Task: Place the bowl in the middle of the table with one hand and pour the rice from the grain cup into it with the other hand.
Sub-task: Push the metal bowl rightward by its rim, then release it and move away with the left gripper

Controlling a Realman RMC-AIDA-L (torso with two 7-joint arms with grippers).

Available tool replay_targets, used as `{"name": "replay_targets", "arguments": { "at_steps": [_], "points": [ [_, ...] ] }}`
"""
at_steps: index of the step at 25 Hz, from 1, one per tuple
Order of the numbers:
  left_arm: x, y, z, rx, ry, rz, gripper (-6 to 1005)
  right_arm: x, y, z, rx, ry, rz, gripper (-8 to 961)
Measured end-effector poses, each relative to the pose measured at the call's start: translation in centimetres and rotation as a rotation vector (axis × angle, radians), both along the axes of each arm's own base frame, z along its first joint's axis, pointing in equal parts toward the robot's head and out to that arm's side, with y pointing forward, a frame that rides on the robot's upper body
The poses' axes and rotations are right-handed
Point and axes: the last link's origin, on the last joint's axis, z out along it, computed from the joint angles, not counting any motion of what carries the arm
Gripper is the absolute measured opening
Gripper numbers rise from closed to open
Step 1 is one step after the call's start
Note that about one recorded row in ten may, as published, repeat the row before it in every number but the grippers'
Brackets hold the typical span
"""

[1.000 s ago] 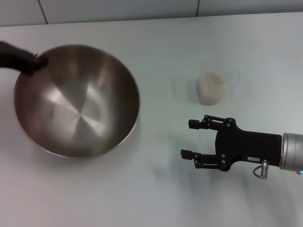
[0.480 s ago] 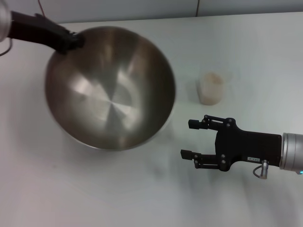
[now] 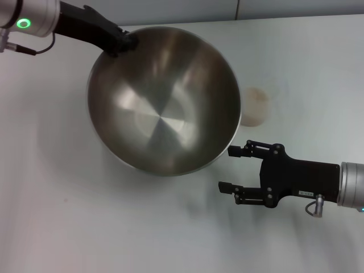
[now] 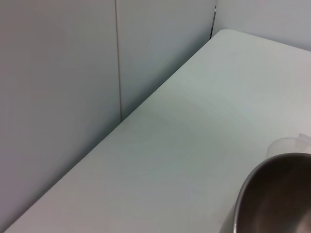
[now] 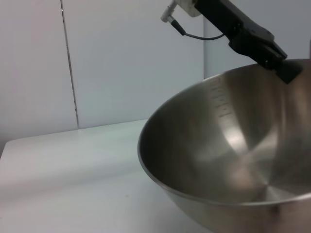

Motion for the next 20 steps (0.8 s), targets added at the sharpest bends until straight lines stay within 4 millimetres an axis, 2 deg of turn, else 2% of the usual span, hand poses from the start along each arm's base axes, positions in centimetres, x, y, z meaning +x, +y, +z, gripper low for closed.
{"name": "replay_targets", "arguments": {
  "at_steps": [2, 9, 20],
  "points": [
    [0.4, 0.3, -0.6, -0.006, 0.003, -0.008, 41, 0.0, 0.0, 0.0, 0.0, 0.0, 0.0, 775],
    [0.4, 0.5, -0.6, -0.005, 0.004, -0.01, 41, 0.0, -0.1, -0.1, 0.003, -0.002, 0.005, 773],
    [-0.9, 1.0, -1.1, 0.028, 0.022, 0.011, 42, 0.0, -0.1, -0.2, 0.0, 0.002, 0.005, 774]
  ]
}}
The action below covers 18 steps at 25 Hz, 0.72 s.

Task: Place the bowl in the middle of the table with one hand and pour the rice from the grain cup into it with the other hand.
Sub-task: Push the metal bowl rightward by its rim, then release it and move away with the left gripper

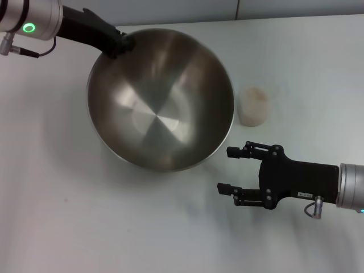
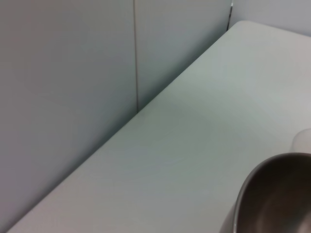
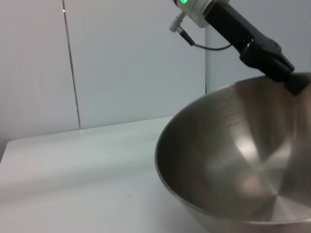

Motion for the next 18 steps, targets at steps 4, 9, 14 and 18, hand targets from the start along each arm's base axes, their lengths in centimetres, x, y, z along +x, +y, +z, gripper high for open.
{"name": "replay_targets", "arguments": {
  "at_steps": [4, 9, 14, 18],
  "points": [
    [-0.7, 0.2, -0.5, 0.006, 0.012, 0.014, 42, 0.0, 0.0, 0.0, -0.001, 0.001, -0.001, 774],
    [-1.7, 0.4, -1.5, 0.016, 0.038, 0.025, 42, 0.0, 0.0, 0.0, -0.002, 0.002, -0.001, 774],
    [-1.9, 0.4, -1.9, 0.012, 0.048, 0.018, 42, 0.0, 0.0, 0.0, -0.002, 0.002, -0.001, 774],
    [-1.9, 0.5, -1.9, 0.012, 0.05, 0.016, 42, 0.0, 0.0, 0.0, -0.002, 0.002, -0.001, 774]
  ]
}}
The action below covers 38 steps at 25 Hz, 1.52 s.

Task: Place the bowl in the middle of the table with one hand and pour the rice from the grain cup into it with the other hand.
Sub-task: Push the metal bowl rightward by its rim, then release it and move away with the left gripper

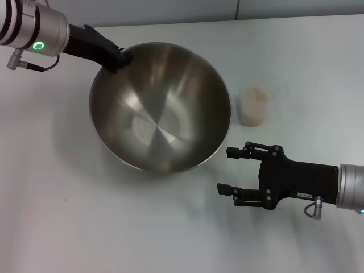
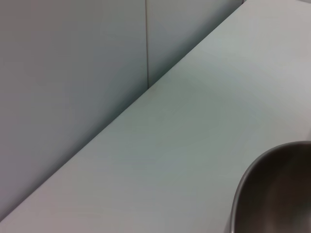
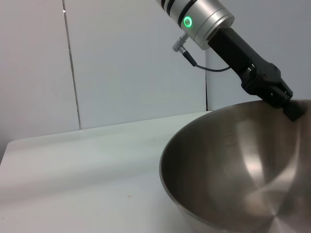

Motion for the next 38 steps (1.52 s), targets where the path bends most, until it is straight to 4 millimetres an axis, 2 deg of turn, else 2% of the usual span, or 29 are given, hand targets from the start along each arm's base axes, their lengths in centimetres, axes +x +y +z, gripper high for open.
{"name": "replay_targets", "arguments": {
  "at_steps": [13, 16, 21, 27, 38],
  "points": [
    [-0.11, 0.09, -0.06, 0.008, 0.009, -0.004, 41, 0.0, 0.0, 0.0, 0.0, 0.0, 0.0, 773],
    [-0.24, 0.13, -0.31, 0.013, 0.033, -0.016, 156, 0.0, 0.0, 0.0, 0.0, 0.0, 0.0, 773],
    [-0.26, 0.19, -0.54, 0.022, 0.045, -0.02, 270, 0.0, 0.0, 0.0, 0.0, 0.0, 0.0, 773],
    [-0.3, 0.29, -0.48, 0.034, 0.036, -0.011, 510, 0.0, 0.0, 0.0, 0.0, 0.0, 0.0, 773],
    [-0.45, 0.22, -0.52, 0.034, 0.039, -0.004, 760, -0.01, 0.02, 0.02, 0.0, 0.002, -0.003, 773]
  ]
}}
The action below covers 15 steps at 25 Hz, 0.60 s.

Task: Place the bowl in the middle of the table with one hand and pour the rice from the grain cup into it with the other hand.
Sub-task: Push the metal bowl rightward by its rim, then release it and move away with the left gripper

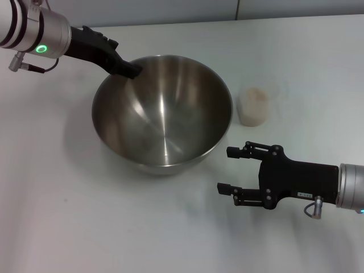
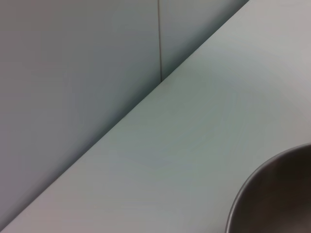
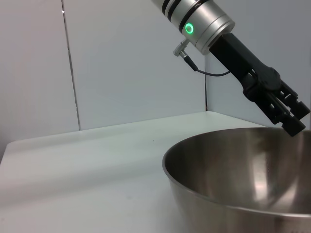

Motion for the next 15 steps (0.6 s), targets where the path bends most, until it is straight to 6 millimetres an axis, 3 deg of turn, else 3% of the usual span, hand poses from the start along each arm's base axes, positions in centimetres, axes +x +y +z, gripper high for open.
{"name": "replay_targets", "arguments": {
  "at_steps": [8, 12, 15],
  "points": [
    [-0.3, -0.3, 0.8, 0.025, -0.067, 0.006, 840, -0.1, 0.1, 0.1, 0.007, 0.005, -0.002, 773],
    [-0.9, -1.4, 2.1, 0.067, -0.212, -0.015, 839, -0.1, 0.2, 0.1, 0.008, 0.005, 0.001, 773],
    [-2.2, -3.2, 3.6, 0.107, -0.371, -0.06, 839, -0.1, 0.2, 0.1, 0.008, 0.005, 0.002, 773]
  ]
}}
